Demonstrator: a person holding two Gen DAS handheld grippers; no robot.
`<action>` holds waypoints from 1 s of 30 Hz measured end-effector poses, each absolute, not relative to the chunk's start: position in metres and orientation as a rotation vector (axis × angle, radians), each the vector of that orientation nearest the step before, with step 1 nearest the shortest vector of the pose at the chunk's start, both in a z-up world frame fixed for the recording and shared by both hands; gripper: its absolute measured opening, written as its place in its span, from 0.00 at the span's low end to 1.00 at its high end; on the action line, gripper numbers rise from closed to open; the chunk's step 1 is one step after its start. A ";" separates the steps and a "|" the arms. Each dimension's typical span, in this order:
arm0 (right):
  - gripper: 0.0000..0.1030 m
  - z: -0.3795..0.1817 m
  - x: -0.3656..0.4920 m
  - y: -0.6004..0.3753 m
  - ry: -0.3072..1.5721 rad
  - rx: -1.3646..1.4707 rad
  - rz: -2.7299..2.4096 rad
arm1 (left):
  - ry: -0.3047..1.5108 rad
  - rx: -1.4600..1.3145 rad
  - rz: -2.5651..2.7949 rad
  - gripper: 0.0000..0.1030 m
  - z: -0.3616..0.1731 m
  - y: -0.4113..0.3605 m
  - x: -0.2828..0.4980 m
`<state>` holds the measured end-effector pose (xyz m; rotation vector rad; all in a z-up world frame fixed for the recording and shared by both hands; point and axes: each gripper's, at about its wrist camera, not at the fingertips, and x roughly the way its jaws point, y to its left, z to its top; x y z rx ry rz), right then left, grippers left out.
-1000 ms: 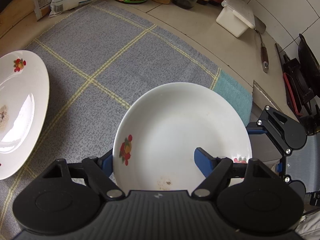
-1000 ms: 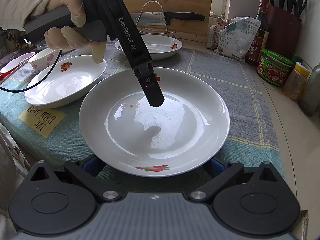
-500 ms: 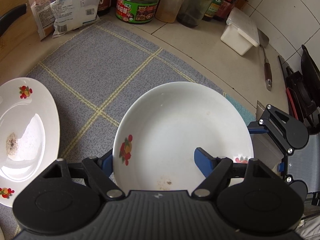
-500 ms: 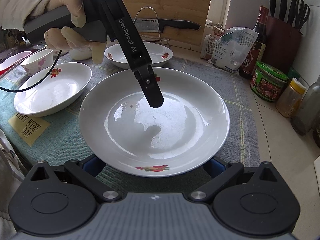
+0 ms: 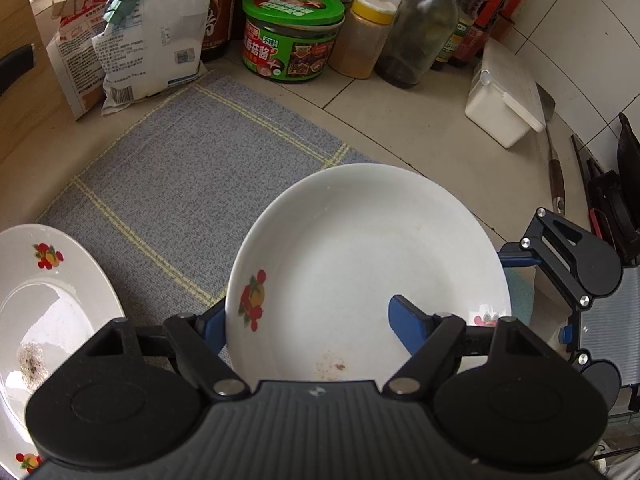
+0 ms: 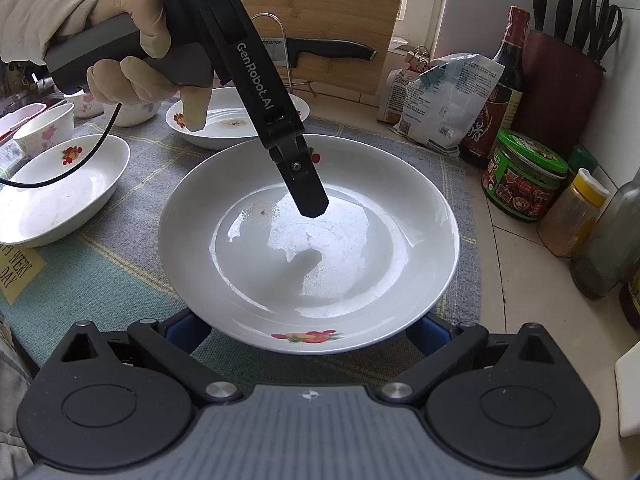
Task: Organize plates and bowls
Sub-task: 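Lower the plate onto the towel near the jars and open the left tool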
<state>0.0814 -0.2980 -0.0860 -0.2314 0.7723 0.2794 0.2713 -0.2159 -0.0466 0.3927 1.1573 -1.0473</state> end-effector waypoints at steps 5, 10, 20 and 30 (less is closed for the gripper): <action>1.00 -0.088 0.098 -0.311 0.776 -0.234 0.279 | 1.145 0.390 -1.045 0.77 -0.051 -0.227 0.283; 1.00 -0.089 0.111 -0.320 0.775 -0.249 0.273 | 1.134 0.387 -1.041 0.77 -0.055 -0.236 0.292; 1.00 -0.096 0.132 -0.334 0.789 -0.236 0.264 | 1.126 0.390 -1.031 0.77 -0.067 -0.249 0.310; 1.00 -0.102 0.144 -0.342 0.806 -0.226 0.262 | 1.123 0.392 -1.028 0.77 -0.077 -0.254 0.317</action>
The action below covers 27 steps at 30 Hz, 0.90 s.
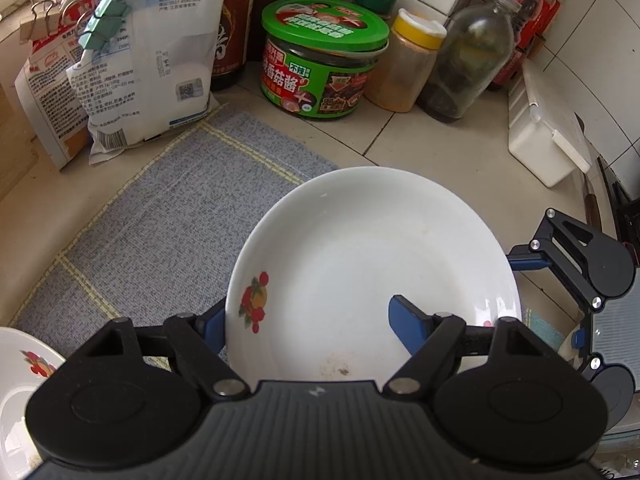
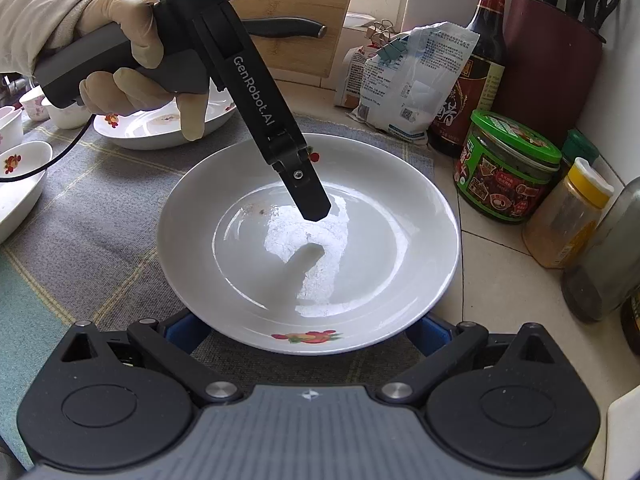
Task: Organize plates and bowls
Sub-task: 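Lower the plate onto the towel near the jars and open the left tool, then withdraw the left tool while moving the right tool toward another white flower plate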
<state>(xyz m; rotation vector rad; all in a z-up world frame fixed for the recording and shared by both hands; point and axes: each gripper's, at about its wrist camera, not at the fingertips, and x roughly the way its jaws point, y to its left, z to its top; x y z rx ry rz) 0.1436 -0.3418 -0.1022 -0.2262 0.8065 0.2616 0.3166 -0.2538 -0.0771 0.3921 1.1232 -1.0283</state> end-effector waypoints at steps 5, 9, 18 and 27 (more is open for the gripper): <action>1.00 -0.103 0.145 -0.343 0.810 -0.208 0.262 | 1.116 0.388 -1.027 0.77 -0.078 -0.253 0.317; 1.00 -0.104 0.145 -0.343 0.812 -0.199 0.258 | 1.105 0.399 -1.022 0.78 -0.079 -0.253 0.316; 1.00 -0.100 0.136 -0.341 0.801 -0.190 0.239 | 1.027 0.423 -0.993 0.83 -0.062 -0.243 0.304; 1.00 -0.089 0.118 -0.334 0.799 -0.166 0.188 | 0.942 0.393 -0.914 0.84 -0.028 -0.215 0.273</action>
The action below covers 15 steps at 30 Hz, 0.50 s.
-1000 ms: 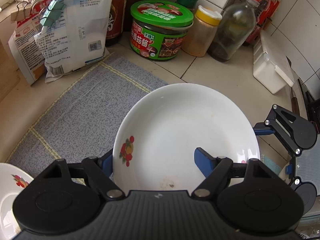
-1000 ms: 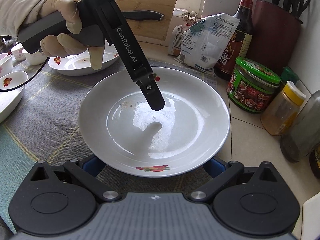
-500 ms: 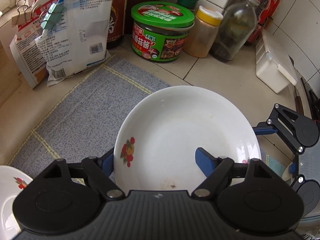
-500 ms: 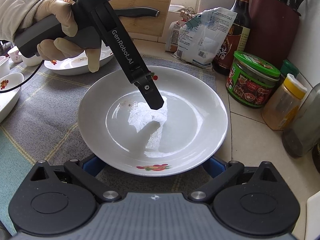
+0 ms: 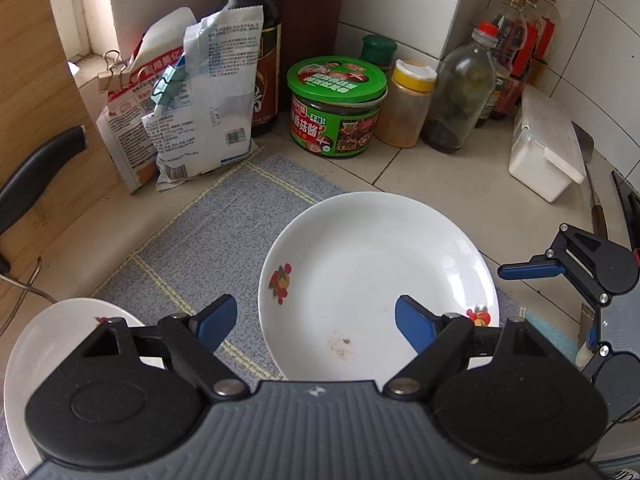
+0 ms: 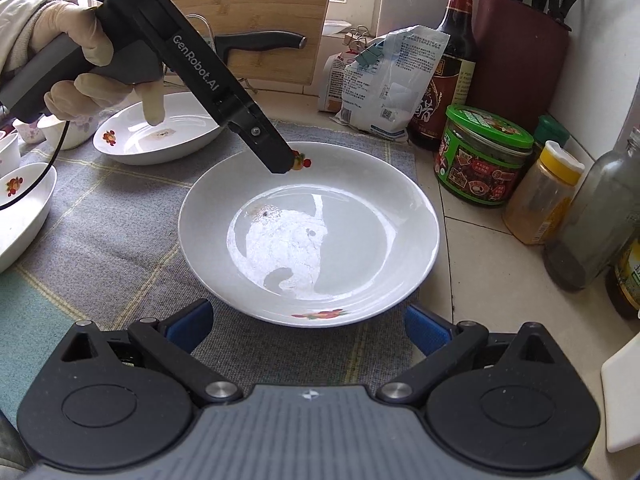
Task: Organize plates and bowls
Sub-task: 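Withdraw the left tool while moving the right tool toward another white flower plate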
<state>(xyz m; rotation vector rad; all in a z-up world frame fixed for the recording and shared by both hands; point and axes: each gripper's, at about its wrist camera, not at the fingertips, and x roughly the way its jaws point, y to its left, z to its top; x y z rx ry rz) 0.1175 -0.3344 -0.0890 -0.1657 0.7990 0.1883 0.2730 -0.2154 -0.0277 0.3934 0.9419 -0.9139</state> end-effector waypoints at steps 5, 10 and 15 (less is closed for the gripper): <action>1.00 -0.083 0.105 -0.325 0.815 -0.177 0.105 | 0.893 0.389 -0.867 0.85 -0.011 -0.199 0.244; 1.00 -0.074 0.089 -0.314 0.811 -0.176 0.061 | 0.848 0.352 -0.834 0.85 -0.001 -0.178 0.206; 1.00 -0.066 0.075 -0.305 0.787 -0.158 0.042 | 0.788 0.342 -0.771 0.88 0.002 -0.159 0.165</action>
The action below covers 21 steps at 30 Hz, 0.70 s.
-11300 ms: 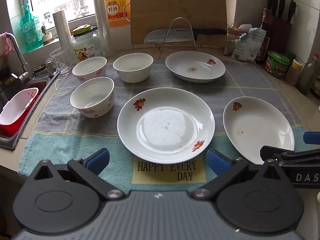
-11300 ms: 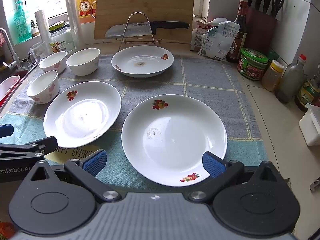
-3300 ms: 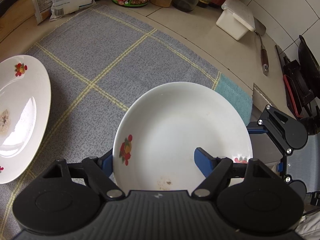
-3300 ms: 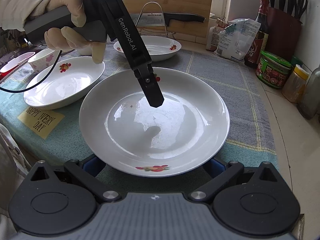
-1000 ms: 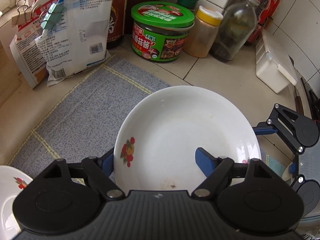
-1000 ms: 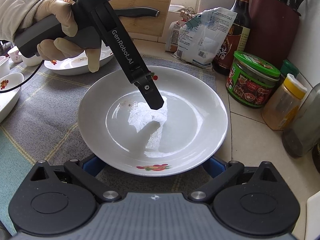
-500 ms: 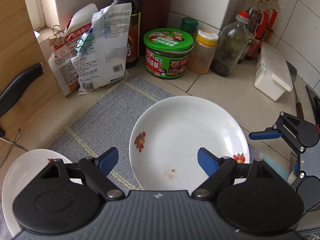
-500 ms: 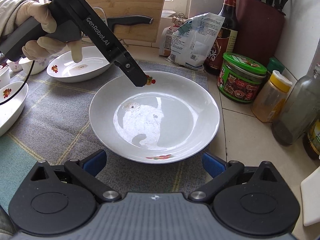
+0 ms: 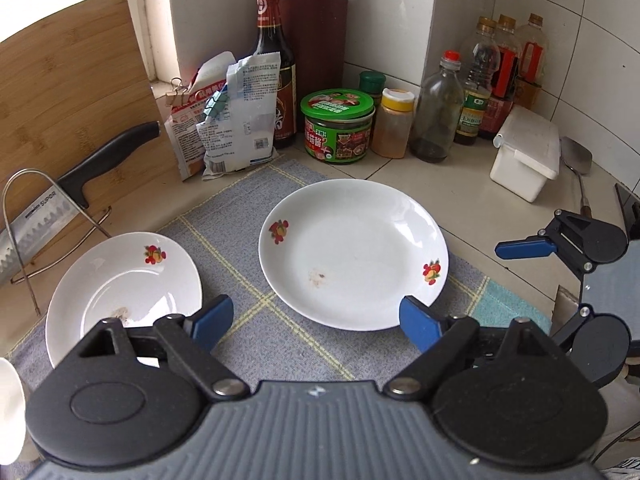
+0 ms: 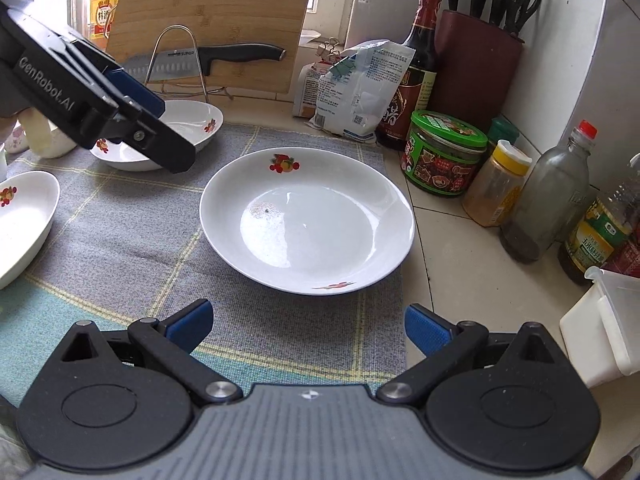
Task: Organize plates and bowls
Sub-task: 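Withdraw the left tool while moving the right tool toward another white flower plate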
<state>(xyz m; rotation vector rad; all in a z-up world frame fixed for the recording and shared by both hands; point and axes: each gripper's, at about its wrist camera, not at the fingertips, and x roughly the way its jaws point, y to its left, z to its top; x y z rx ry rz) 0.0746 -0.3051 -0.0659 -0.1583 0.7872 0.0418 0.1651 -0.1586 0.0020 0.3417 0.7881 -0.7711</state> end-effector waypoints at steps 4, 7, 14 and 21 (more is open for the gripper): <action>1.00 -0.063 0.064 -0.300 0.783 -0.158 0.055 | 0.784 0.304 -0.740 0.88 0.000 -0.147 0.142; 1.00 -0.063 0.056 -0.296 0.785 -0.164 0.075 | 0.791 0.259 -0.710 0.88 -0.001 -0.136 0.128; 1.00 -0.067 0.052 -0.286 0.801 -0.147 0.109 | 0.794 0.197 -0.640 0.88 -0.004 -0.114 0.107; 1.00 -0.068 0.058 -0.264 0.809 -0.140 0.128 | 0.738 0.200 -0.573 0.88 -0.007 -0.077 0.085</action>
